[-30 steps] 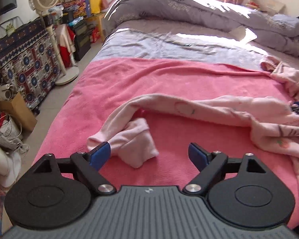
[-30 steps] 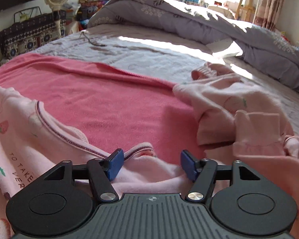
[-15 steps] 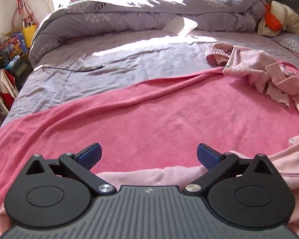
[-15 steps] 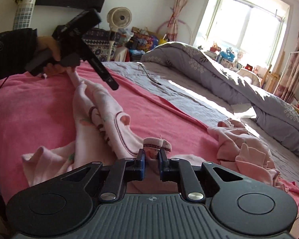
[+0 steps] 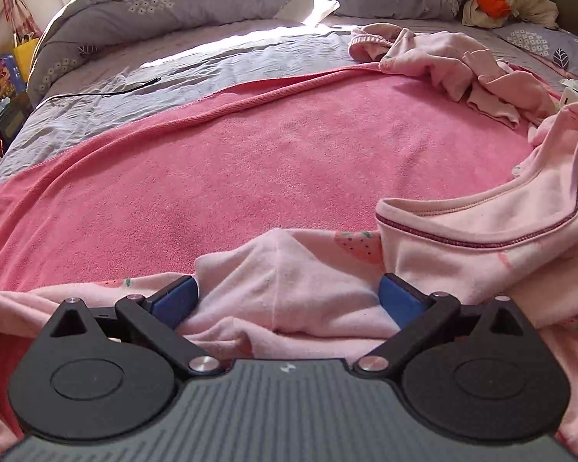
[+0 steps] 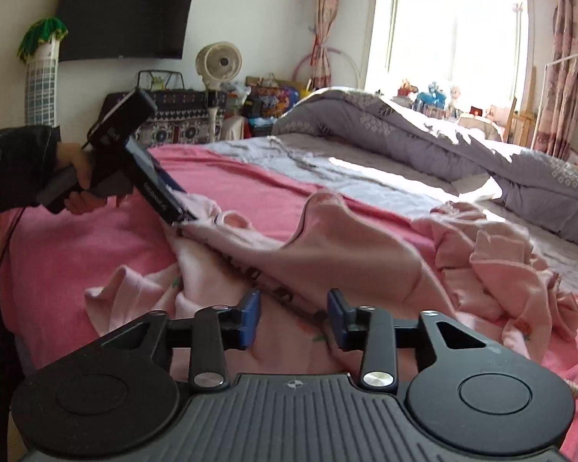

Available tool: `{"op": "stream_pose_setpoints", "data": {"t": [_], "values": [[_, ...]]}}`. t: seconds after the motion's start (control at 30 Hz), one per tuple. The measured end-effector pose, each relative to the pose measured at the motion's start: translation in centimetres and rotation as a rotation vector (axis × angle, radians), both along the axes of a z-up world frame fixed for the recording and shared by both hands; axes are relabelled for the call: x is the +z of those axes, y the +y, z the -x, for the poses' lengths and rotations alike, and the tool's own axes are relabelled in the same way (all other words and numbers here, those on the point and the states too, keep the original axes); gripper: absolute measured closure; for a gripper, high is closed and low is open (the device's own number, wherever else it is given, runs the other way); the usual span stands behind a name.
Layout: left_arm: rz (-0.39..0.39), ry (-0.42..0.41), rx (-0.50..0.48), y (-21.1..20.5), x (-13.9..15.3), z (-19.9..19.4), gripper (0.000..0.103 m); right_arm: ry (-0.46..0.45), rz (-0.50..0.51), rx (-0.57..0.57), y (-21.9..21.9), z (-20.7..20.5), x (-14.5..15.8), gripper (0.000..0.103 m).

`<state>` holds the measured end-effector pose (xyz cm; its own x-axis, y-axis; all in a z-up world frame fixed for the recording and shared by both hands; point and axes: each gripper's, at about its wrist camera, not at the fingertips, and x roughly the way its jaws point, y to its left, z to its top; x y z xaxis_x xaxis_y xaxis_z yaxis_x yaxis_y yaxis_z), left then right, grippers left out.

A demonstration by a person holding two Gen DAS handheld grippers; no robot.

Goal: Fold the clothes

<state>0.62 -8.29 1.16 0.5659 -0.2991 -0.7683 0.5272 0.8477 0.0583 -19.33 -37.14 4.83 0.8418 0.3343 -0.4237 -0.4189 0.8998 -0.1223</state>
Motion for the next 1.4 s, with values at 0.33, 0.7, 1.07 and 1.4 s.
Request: {"op": "stream_pose_setpoints", "data": {"t": [0.33, 0.7, 1.07, 1.4], "values": [[0.008, -0.045, 0.062, 0.2, 0.1, 1.0, 0.003, 0.077, 0.025, -0.023, 0.7, -8.9, 1.1, 0.093], [0.019, -0.173, -0.036, -0.9, 4.4, -2.0, 0.003, 0.015, 0.113, -0.024, 2.8, 2.1, -1.0, 0.091], [0.013, -0.01, 0.006, -0.9, -0.1, -2.4, 0.018, 0.046, 0.068, -0.04, 3.0, 3.4, -1.7, 0.09], [-0.004, -0.031, -0.023, -3.7, 1.5, 0.1, 0.0, 0.054, 0.043, -0.058, 3.0, 3.1, -2.3, 0.089]]}}
